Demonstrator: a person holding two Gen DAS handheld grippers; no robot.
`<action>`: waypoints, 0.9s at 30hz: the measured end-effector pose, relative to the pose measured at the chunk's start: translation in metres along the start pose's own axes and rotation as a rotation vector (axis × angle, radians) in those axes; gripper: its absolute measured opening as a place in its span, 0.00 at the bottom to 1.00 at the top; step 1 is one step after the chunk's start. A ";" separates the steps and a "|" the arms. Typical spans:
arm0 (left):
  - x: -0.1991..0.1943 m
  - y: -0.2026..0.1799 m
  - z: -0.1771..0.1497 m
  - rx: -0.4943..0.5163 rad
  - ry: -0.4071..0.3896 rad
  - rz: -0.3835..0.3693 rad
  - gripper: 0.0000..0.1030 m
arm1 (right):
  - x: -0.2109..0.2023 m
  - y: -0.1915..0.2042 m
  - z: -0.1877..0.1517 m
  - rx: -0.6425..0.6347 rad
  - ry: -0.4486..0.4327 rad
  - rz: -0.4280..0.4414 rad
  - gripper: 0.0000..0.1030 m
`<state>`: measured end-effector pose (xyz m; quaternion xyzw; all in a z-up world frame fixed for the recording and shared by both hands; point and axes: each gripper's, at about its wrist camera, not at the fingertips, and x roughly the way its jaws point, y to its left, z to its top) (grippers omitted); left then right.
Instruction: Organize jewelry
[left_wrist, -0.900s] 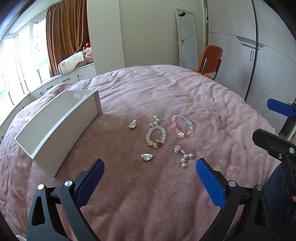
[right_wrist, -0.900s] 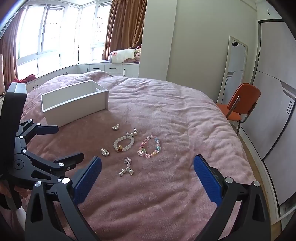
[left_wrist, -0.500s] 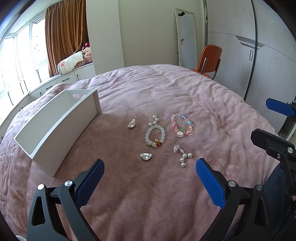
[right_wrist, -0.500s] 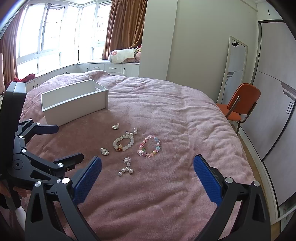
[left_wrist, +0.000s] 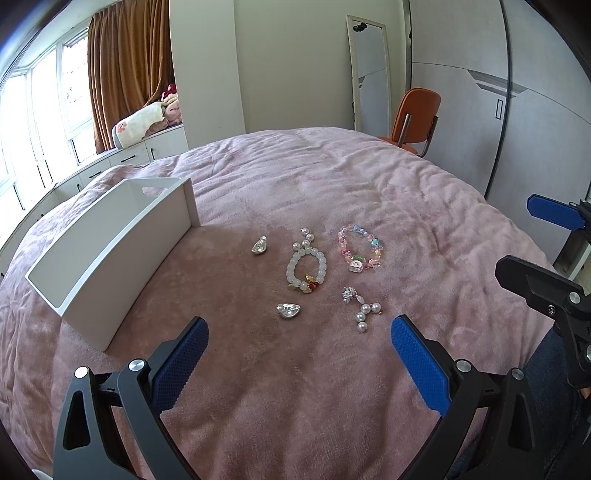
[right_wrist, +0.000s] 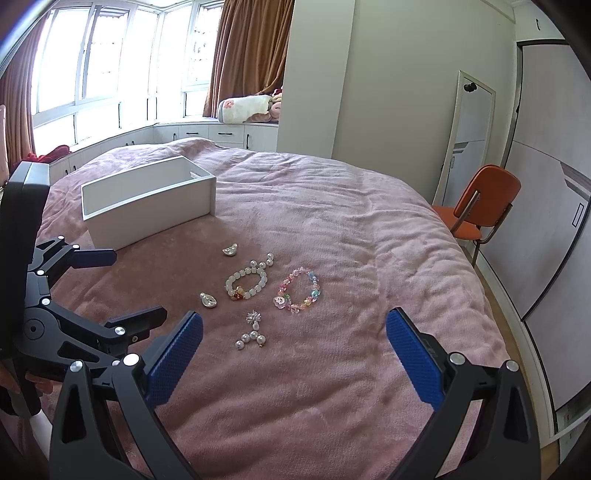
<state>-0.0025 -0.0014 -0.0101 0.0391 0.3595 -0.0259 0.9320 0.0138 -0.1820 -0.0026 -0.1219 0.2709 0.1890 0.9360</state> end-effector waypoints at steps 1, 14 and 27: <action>0.000 0.000 0.000 0.002 -0.001 -0.001 0.97 | 0.000 0.000 0.000 -0.001 0.001 -0.002 0.95; 0.001 0.000 0.002 0.001 0.010 0.000 0.97 | 0.001 0.000 -0.001 -0.006 0.011 -0.006 0.95; 0.017 0.003 0.002 0.018 0.051 0.003 0.97 | 0.014 -0.004 0.005 0.013 0.088 0.019 0.95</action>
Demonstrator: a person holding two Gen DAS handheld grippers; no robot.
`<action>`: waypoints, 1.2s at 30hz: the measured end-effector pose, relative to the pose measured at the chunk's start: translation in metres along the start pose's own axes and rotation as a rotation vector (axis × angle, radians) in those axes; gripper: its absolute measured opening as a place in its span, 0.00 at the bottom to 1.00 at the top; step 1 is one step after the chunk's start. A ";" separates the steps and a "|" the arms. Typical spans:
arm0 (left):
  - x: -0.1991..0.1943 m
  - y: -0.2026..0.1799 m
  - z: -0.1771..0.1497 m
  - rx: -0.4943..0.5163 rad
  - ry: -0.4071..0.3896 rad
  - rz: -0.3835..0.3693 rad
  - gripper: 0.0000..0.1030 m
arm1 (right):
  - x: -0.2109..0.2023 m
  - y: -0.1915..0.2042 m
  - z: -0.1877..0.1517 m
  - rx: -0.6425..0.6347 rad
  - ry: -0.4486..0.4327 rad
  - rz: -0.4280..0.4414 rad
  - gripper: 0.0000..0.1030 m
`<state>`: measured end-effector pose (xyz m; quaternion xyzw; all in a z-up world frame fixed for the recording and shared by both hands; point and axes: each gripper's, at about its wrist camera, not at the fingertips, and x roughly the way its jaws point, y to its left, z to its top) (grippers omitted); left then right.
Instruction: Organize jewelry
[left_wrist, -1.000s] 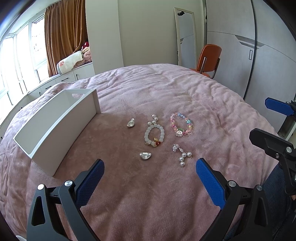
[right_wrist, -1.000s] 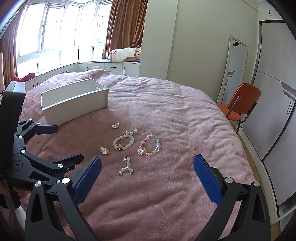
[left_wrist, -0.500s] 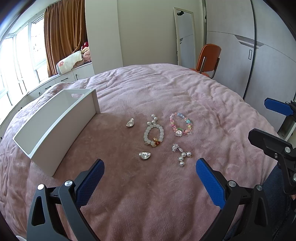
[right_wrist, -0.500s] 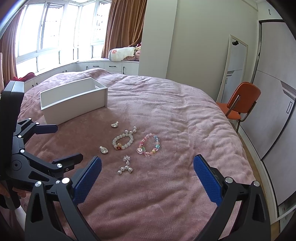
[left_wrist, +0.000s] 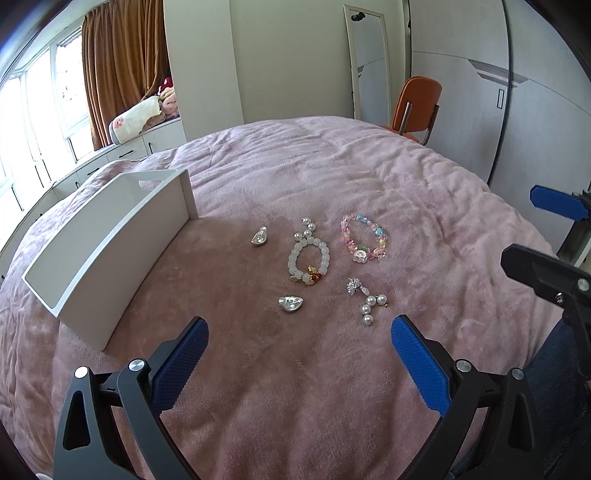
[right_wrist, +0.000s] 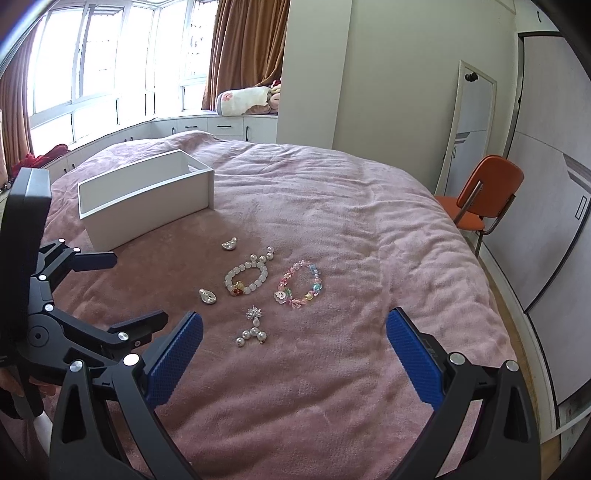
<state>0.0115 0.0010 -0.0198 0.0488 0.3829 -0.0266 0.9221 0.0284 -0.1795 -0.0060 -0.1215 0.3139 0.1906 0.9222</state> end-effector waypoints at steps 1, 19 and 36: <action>0.004 0.001 0.001 0.004 0.006 0.001 0.97 | 0.002 -0.001 0.003 -0.003 0.002 -0.001 0.95; 0.064 0.048 0.076 0.033 0.206 -0.052 0.97 | 0.092 -0.027 0.088 0.000 0.037 0.105 0.93; 0.136 0.024 0.045 0.164 0.225 -0.137 0.85 | 0.207 -0.051 0.080 0.002 0.250 0.056 0.59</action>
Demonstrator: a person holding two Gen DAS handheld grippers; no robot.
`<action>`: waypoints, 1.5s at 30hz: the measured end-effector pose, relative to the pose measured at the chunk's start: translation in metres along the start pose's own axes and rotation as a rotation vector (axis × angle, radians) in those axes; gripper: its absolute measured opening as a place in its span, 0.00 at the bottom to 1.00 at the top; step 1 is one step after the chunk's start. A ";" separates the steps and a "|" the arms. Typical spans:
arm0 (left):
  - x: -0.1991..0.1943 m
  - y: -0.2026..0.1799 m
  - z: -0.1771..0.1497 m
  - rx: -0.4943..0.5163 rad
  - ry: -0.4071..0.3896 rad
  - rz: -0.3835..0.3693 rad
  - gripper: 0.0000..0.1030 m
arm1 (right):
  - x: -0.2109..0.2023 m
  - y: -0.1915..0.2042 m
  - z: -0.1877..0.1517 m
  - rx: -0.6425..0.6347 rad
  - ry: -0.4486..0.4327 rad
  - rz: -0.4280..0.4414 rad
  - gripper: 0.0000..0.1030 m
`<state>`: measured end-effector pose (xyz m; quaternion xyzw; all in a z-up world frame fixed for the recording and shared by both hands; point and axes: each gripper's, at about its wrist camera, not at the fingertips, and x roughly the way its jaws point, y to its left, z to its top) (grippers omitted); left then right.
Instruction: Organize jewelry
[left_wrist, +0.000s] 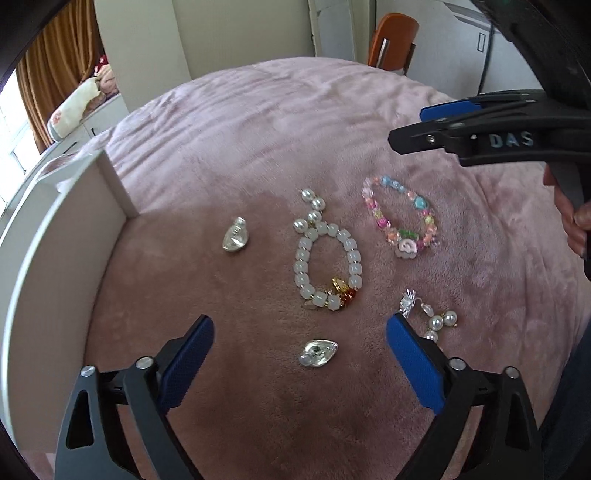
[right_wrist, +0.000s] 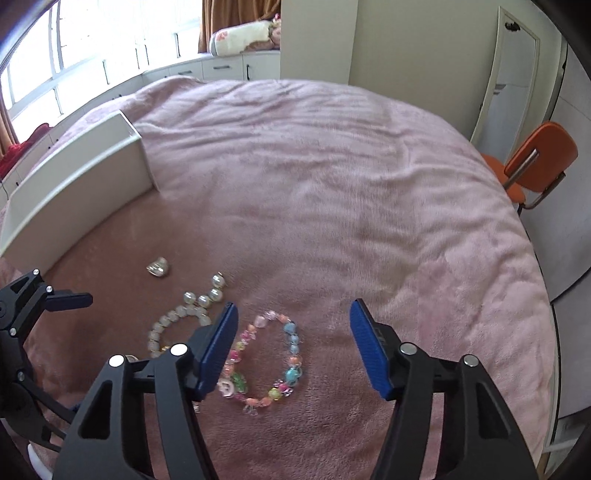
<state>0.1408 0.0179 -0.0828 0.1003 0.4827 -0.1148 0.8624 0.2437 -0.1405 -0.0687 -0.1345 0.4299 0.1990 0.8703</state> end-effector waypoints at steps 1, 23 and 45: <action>0.003 0.000 -0.001 0.005 0.009 -0.009 0.77 | 0.005 -0.002 -0.002 0.006 0.012 -0.003 0.58; 0.021 -0.001 -0.009 0.064 0.080 -0.002 0.16 | 0.048 -0.002 -0.026 0.005 0.135 0.050 0.09; -0.077 0.061 0.047 -0.070 -0.075 0.076 0.06 | -0.050 0.030 0.056 -0.049 -0.104 0.077 0.08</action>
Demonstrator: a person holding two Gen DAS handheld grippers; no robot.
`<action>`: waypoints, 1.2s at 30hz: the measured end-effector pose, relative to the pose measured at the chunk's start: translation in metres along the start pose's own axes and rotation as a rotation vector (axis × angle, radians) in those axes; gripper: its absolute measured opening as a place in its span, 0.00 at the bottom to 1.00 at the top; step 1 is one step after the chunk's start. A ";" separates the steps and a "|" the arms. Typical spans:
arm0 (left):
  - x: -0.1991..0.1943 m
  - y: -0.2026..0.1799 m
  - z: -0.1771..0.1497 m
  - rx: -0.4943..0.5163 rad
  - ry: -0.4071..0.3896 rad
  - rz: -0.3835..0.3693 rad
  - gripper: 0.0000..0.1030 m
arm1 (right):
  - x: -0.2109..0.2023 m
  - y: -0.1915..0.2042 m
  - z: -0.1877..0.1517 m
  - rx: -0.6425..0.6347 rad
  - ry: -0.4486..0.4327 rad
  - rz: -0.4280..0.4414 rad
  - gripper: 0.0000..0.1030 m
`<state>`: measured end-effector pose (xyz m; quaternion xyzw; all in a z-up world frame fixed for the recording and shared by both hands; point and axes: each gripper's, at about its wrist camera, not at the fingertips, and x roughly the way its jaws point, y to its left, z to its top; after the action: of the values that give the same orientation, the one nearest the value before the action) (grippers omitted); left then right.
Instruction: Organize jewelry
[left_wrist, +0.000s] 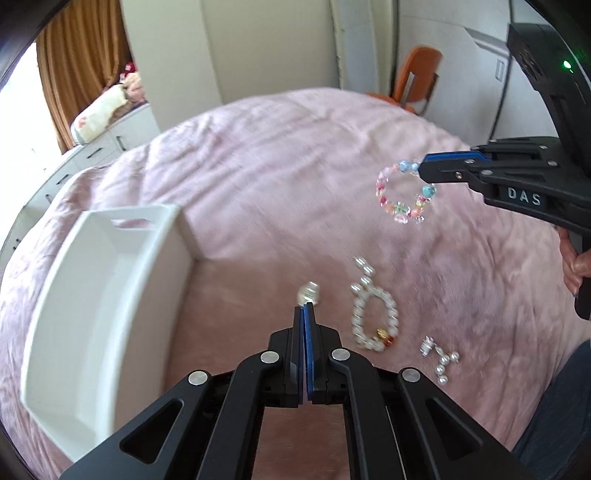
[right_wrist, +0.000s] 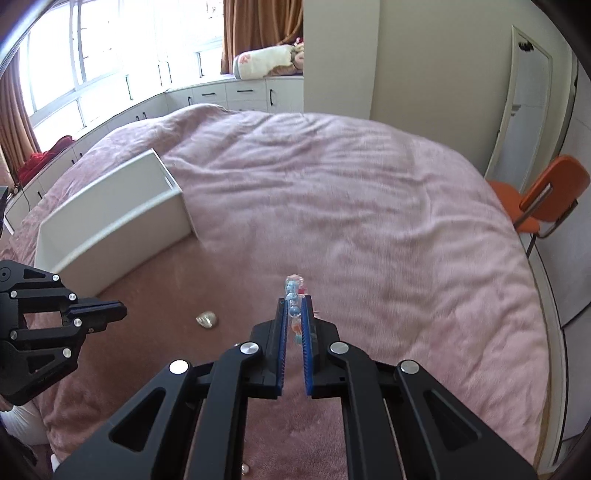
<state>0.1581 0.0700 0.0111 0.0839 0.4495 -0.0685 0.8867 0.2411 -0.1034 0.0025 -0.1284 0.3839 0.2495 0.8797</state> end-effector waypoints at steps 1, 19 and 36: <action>-0.005 0.006 0.001 -0.007 -0.008 0.010 0.06 | -0.004 0.006 0.008 -0.014 -0.012 0.000 0.08; -0.066 0.178 -0.039 -0.233 -0.096 0.185 0.06 | -0.008 0.167 0.119 -0.235 -0.081 0.105 0.08; -0.094 0.250 -0.117 -0.381 -0.225 0.099 0.06 | 0.014 0.292 0.153 -0.315 -0.070 0.208 0.08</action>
<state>0.0599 0.3431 0.0411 -0.0711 0.3481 0.0522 0.9333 0.1857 0.2116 0.0850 -0.2153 0.3206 0.4006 0.8309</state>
